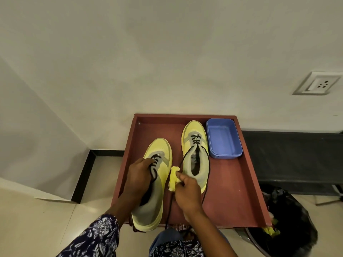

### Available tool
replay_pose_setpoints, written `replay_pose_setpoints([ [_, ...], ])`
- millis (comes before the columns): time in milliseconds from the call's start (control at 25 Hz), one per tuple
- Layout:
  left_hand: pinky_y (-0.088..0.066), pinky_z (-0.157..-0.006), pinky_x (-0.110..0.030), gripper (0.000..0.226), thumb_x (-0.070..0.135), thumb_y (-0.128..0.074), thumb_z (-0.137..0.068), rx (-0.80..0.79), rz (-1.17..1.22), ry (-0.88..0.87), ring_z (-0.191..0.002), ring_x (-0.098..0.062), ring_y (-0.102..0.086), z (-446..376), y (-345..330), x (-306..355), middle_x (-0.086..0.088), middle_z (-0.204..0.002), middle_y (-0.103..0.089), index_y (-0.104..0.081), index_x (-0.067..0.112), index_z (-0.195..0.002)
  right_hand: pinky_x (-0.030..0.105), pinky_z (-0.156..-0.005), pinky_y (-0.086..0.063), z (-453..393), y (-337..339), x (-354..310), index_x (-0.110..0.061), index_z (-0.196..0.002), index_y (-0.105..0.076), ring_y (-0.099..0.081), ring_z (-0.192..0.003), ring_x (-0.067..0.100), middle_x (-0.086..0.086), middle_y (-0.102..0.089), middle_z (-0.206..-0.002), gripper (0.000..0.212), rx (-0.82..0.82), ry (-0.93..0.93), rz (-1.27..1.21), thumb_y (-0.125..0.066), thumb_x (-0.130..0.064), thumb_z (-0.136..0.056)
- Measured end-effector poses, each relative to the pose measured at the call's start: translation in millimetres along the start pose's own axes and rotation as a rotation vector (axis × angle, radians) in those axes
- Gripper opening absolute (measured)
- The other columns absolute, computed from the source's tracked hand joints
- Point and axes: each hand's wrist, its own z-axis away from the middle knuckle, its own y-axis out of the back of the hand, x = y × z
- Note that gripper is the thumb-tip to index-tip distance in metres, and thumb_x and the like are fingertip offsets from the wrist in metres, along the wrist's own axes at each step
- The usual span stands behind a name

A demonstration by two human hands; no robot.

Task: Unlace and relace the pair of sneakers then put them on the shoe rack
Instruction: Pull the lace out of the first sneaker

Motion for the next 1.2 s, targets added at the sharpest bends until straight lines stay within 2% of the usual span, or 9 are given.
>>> replay_pose_setpoints([
  [120, -0.052, -0.067, -0.029, 0.025, -0.011, -0.056, -0.079, -0.031, -0.055, -0.148, -0.074, -0.028, -0.065, -14.9, 25.5, 6.3, -0.016, -0.086, -0.069, -0.071, 0.000, -0.096, 0.011, -0.079, -0.045, -6.9, 14.9, -14.0, -0.011, -0.130, -0.052, -0.056, -0.098, 0.007, -0.001, -0.059, -0.126, 0.043, 0.108, 0.027, -0.110, -0.043, 0.004, -0.091],
  [360, -0.059, -0.059, -0.033, 0.028, -0.010, -0.078, -0.059, -0.324, -0.318, -0.628, -0.069, -0.030, -0.070, -51.9, 84.1, 15.6, -0.019, -0.085, -0.071, -0.073, -0.001, -0.085, 0.030, -0.099, -0.046, -17.5, 37.2, -32.7, -0.011, -0.127, -0.056, -0.057, -0.113, 0.016, 0.003, -0.061, -0.126, 0.040, 0.253, 0.073, -0.179, -0.045, 0.002, -0.090],
  [440, -0.059, -0.060, -0.032, 0.035, -0.010, -0.082, -0.051, -0.404, -0.436, -0.689, -0.073, -0.030, -0.071, -65.3, 93.9, 15.0, -0.021, -0.088, -0.071, -0.073, 0.000, -0.084, 0.036, -0.104, -0.045, -16.6, 41.6, -33.2, -0.010, -0.127, -0.056, -0.055, -0.118, 0.017, 0.002, -0.059, -0.129, 0.040, 0.271, 0.087, -0.183, -0.045, 0.003, -0.090],
  [600, -0.056, -0.056, -0.027, 0.025, -0.008, -0.076, -0.061, -0.567, -0.467, -0.723, -0.068, -0.023, -0.068, -98.2, 110.4, 14.6, -0.013, -0.082, -0.069, -0.073, 0.003, -0.083, 0.042, -0.100, -0.048, -14.8, 43.9, -32.9, -0.011, -0.126, -0.057, -0.056, -0.115, 0.019, 0.003, -0.060, -0.128, 0.040, 0.289, 0.101, -0.174, -0.045, 0.002, -0.090],
  [720, -0.048, -0.052, -0.018, 0.030, -0.010, -0.077, -0.053, -0.627, -0.530, -0.876, -0.064, -0.018, -0.067, -114.9, 119.0, 16.4, -0.005, -0.077, -0.069, -0.071, 0.007, -0.077, 0.040, -0.100, -0.048, -9.4, 45.4, -35.4, -0.012, -0.125, -0.057, -0.056, -0.115, 0.017, 0.002, -0.061, -0.126, 0.039, 0.310, 0.131, -0.150, -0.045, 0.001, -0.091],
  [840, -0.052, -0.053, -0.025, 0.025, -0.004, -0.077, -0.060, -0.713, -0.611, -0.958, -0.073, -0.020, -0.068, -123.8, 116.6, 16.3, -0.004, -0.082, -0.070, -0.069, 0.010, -0.079, 0.033, -0.098, -0.048, -3.3, 43.7, -35.2, -0.013, -0.125, -0.058, -0.059, -0.108, 0.017, 0.003, -0.062, -0.124, 0.037, 0.325, 0.162, -0.106, -0.045, 0.000, -0.092],
  [1000, -0.043, -0.053, -0.018, 0.023, 0.005, -0.083, -0.058, -0.746, -0.636, -1.162, -0.067, -0.017, -0.065, -127.5, 97.0, 18.5, -0.002, -0.070, -0.066, -0.064, 0.010, -0.070, 0.029, -0.097, -0.048, 8.2, 26.9, -23.2, -0.014, -0.126, -0.056, -0.060, -0.105, 0.016, 0.002, -0.062, -0.122, 0.040, 0.208, 0.160, -0.029, -0.045, 0.003, -0.091],
  [1120, -0.055, -0.052, -0.024, 0.030, -0.001, -0.086, -0.049, -0.722, -0.624, -1.317, -0.065, -0.020, -0.067, -125.4, 74.2, 12.0, -0.004, -0.066, -0.066, -0.066, 0.007, -0.069, 0.007, -0.088, -0.039, 16.7, 11.1, -10.0, -0.012, -0.127, -0.055, -0.054, -0.106, 0.005, -0.007, -0.060, -0.116, 0.043, 0.115, 0.189, 0.083, -0.045, 0.006, -0.090],
  [1200, -0.056, -0.048, -0.026, 0.035, 0.001, -0.089, -0.041, -0.690, -0.639, -1.403, -0.067, -0.020, -0.068, -123.3, 59.7, 8.3, -0.004, -0.067, -0.069, -0.069, 0.008, -0.068, 0.005, -0.085, -0.038, 19.1, 2.0, 0.9, -0.013, -0.127, -0.055, -0.055, -0.105, 0.005, -0.010, -0.059, -0.114, 0.045, 0.070, 0.178, 0.135, -0.044, 0.007, -0.089],
])
